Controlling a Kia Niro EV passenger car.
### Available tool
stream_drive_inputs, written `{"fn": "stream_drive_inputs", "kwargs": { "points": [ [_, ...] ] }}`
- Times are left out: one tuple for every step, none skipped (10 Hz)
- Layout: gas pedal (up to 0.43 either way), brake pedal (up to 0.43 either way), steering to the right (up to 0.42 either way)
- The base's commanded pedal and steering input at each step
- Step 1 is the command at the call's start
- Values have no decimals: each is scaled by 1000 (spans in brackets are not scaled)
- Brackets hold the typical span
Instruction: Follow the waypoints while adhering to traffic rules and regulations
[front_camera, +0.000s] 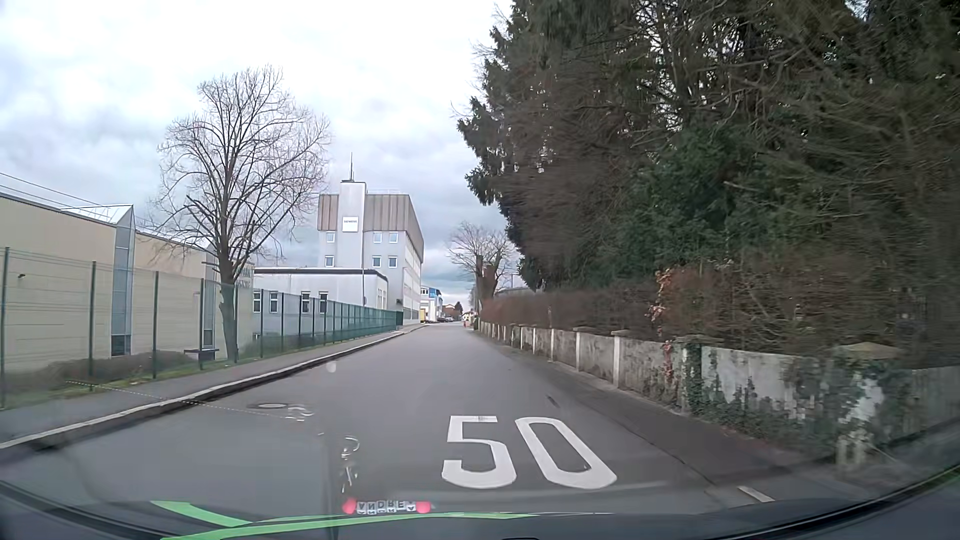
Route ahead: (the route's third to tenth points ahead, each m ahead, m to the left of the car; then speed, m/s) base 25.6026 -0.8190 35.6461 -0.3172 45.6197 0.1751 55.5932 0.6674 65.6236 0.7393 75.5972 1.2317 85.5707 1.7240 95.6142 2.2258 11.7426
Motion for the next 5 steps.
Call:
{"fn": "stream_drive_inputs", "kwargs": {
  "points": [
    [118,0,-10],
    [118,0,-10],
    [118,0,-9],
    [110,0,-9],
    [110,0,-9]
  ]
}}
